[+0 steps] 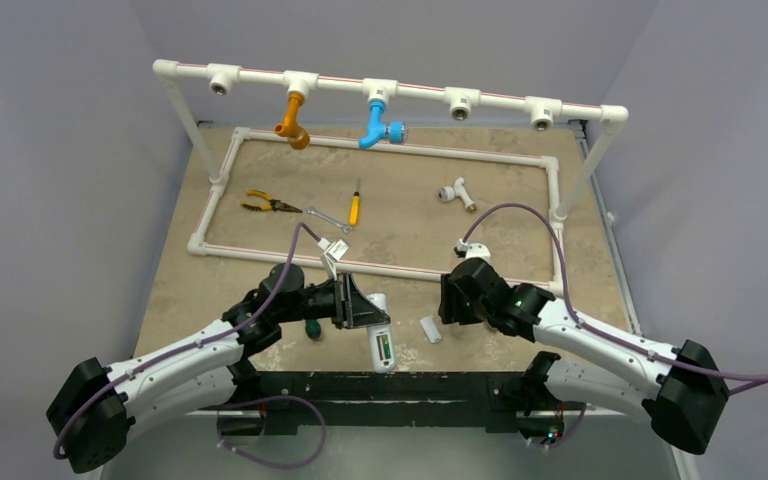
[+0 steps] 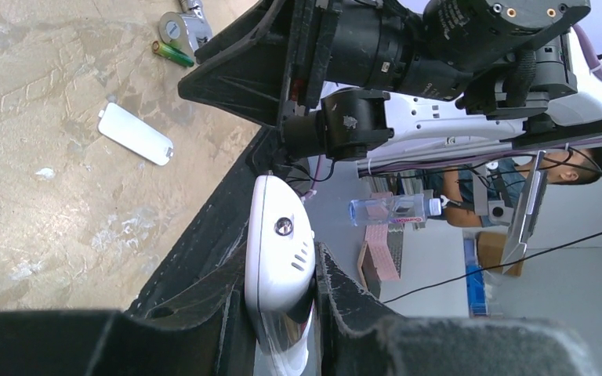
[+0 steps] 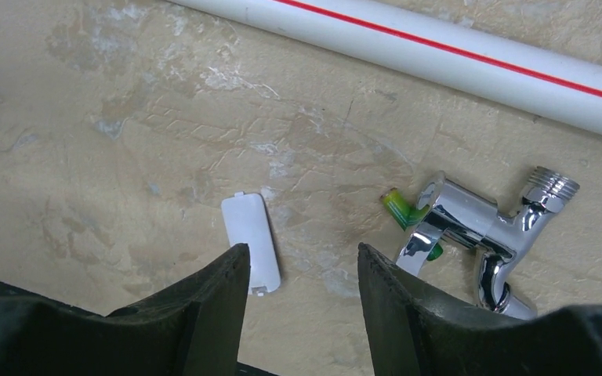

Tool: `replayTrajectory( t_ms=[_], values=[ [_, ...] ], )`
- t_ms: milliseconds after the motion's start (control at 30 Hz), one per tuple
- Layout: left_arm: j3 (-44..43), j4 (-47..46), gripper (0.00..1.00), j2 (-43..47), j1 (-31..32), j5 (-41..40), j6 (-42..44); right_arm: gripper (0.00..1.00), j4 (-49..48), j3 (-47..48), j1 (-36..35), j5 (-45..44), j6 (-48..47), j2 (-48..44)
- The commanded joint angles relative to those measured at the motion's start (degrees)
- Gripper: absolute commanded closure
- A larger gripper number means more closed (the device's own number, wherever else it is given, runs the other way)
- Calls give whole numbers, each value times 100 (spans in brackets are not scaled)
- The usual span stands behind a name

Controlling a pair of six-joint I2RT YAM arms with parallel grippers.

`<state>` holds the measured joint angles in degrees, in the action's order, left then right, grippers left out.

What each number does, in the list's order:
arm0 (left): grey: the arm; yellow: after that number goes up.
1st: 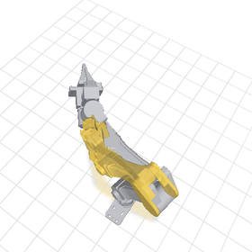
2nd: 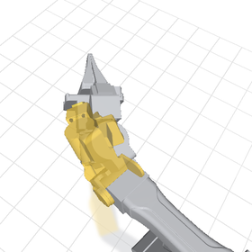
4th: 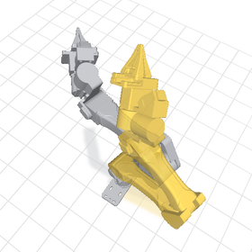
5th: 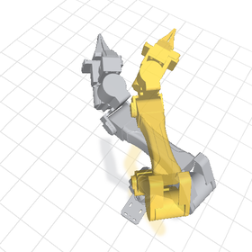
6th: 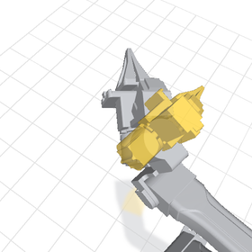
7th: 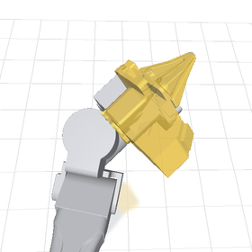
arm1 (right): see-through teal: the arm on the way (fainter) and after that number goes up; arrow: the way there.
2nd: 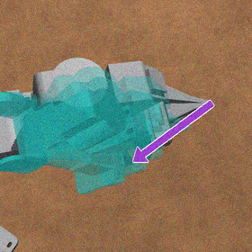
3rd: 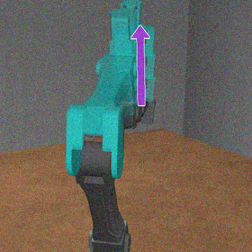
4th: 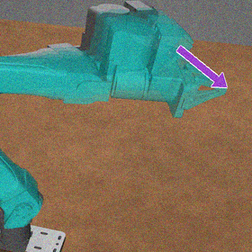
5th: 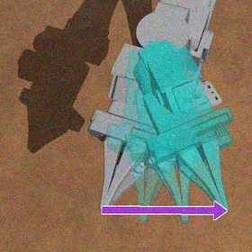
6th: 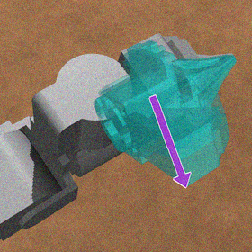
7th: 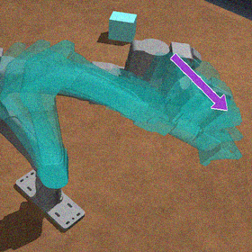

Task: Load the batteries into the remote control
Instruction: Pick up the battery from the center of the board.

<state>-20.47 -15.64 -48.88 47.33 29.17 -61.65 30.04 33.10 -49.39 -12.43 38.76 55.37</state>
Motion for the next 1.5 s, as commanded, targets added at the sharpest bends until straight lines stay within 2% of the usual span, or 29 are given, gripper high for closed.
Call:
replayTrajectory(
  t_ms=[0, 233, 433, 567, 800, 867, 967, 1067, 1233, 1333, 1467],
  values=[
    [-298, -194, 100, 34, 13, -25, 161, 49, 199, -1, 125, -395, 445, 224],
    [-281, -178, 100, 10, 13, -19, 170, 47, 852, 39, 208, -1360, 797, 406],
    [-263, -144, 100, 56, 13, -34, 162, 46, 762, 158, 219, -1270, 713, 674],
    [-262, -76, 100, 104, 13, -59, 187, 48, 426, 217, 219, -960, 351, 420],
    [-280, -156, 100, 3, 13, -54, 172, 50, 516, 476, 219, -1178, 57, 184],
    [-289, -167, 100, -11, 13, -52, 171, 50, 340, 483, 218, -932, -156, 156],
    [-277, -168, 100, -39, 13, -52, 170, 51, -239, 384, 219, -78, -622, 229],
    [-286, -176, 100, -51, 13, -35, 163, 53, -287, 458, 204, 512, -808, 573],
    [-271, -150, 100, -8, 13, -69, 162, 56, -1, 517, 201, 299, -771, 1060],
    [-280, -150, 100, -29, 13, -56, 162, 56, 151, 523, 202, 151, -427, 1262],
    [-290, -134, 100, -26, 13, -52, 161, 56, 568, 578, 201, -529, -70, 1367]
  ],
)
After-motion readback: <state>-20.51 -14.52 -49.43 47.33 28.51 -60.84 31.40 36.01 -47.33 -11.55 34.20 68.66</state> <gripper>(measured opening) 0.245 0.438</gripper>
